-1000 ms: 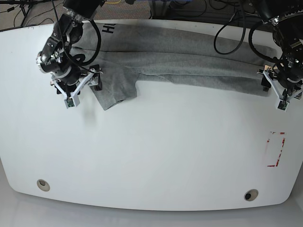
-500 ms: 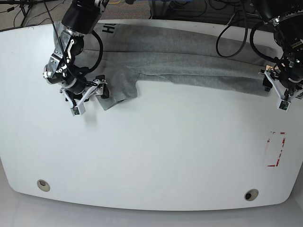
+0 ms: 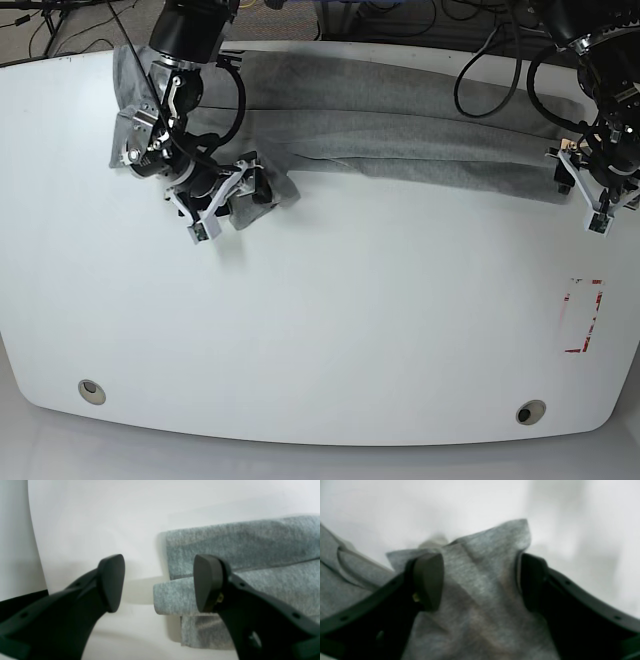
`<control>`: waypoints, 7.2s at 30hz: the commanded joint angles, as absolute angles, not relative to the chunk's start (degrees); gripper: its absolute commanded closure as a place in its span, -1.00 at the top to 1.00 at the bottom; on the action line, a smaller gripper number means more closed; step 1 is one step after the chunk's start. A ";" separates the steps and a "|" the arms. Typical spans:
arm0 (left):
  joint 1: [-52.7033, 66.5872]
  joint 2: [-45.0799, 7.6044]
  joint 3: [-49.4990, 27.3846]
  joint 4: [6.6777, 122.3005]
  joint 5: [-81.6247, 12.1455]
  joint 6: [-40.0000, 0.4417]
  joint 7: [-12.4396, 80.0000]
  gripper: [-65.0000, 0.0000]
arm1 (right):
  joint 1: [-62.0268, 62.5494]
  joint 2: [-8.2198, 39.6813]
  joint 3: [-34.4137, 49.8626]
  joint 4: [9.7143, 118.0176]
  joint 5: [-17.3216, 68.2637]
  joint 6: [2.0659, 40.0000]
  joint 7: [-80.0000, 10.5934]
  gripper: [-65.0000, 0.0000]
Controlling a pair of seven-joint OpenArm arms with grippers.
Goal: Layout the t-shirt on the table in an organized manner, then fold the t-shirt properly
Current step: 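Grasp the sleeve with the right gripper and fold it over the shirt, then release the sleeve and regrasp the shirt end with the right gripper, then grasp the opposite shirt end with the left gripper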
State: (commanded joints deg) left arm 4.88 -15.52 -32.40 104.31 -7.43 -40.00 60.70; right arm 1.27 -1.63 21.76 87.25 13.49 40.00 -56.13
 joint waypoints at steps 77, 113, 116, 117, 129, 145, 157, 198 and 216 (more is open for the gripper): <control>4.70 -15.52 -30.46 99.74 -7.34 -40.00 60.70 0.20 | -23.43 12.09 22.90 113.10 67.38 40.00 -75.65 0.63; 12.88 -10.59 -31.96 102.90 -11.38 -40.00 60.62 0.02 | -21.41 8.40 33.36 113.63 26.33 40.00 -64.40 -0.22; 13.93 -9.45 -31.96 102.02 -9.89 -40.00 59.30 -0.33 | -22.02 7.78 33.36 113.54 26.24 40.00 -63.08 -0.68; 14.20 -9.01 -31.96 101.49 -9.36 -40.00 58.68 -0.43 | -22.20 7.34 33.36 113.45 26.07 40.00 -62.46 -0.81; 13.05 -8.13 -31.43 94.37 -5.41 -40.00 53.93 -0.63 | -18.59 6.90 33.01 101.05 16.04 40.00 -54.11 -0.83; 3.12 -8.75 -31.34 89.54 -5.23 -40.00 56.31 -0.55 | -7.34 14.73 33.01 84.44 12.62 40.00 -48.66 -0.83; -1.27 -10.68 -36.26 93.67 -15.96 -40.00 65.27 0.33 | -7.52 14.29 32.92 84.53 13.05 40.00 -48.66 -0.83; -2.59 -12.88 -32.40 76.35 -27.56 -40.00 68.35 -0.88 | -7.78 11.82 33.10 86.81 12.62 40.00 -48.66 -0.84; 2.86 -12.44 -27.47 107.91 -27.82 -40.00 79.25 -0.88 | -7.78 11.82 33.36 86.81 12.53 40.00 -48.66 -0.84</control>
